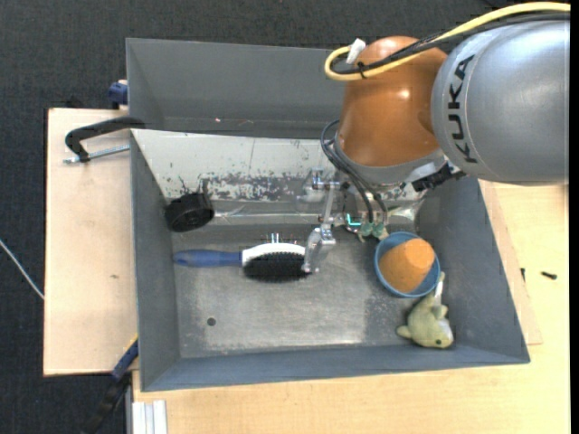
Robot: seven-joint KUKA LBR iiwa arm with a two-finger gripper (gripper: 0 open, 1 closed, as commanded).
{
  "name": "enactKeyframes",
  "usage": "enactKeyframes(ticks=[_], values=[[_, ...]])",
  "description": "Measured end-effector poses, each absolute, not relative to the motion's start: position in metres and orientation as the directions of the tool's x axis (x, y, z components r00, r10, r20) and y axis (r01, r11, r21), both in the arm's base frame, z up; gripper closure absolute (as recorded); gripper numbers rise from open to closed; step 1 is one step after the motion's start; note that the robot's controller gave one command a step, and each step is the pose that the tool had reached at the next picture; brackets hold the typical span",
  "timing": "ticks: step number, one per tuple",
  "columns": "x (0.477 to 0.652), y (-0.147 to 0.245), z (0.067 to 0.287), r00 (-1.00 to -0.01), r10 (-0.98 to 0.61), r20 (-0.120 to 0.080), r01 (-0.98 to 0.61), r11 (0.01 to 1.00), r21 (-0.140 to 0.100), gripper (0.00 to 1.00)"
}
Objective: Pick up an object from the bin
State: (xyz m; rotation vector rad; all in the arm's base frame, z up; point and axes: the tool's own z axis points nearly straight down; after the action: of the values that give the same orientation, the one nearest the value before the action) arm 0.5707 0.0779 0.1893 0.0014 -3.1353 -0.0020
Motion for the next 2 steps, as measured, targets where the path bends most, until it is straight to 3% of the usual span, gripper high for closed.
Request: enactKeyframes(ticks=[1, 2], values=[[0.571, 0.083, 0.0903, -0.913, -0.409, 0.002, -0.409, 0.913, 0.002, 0.0], [0.5727, 0.0826, 0.0925, -0.913, -0.407, -0.003, -0.407, 0.913, 0.0, 1.0]])
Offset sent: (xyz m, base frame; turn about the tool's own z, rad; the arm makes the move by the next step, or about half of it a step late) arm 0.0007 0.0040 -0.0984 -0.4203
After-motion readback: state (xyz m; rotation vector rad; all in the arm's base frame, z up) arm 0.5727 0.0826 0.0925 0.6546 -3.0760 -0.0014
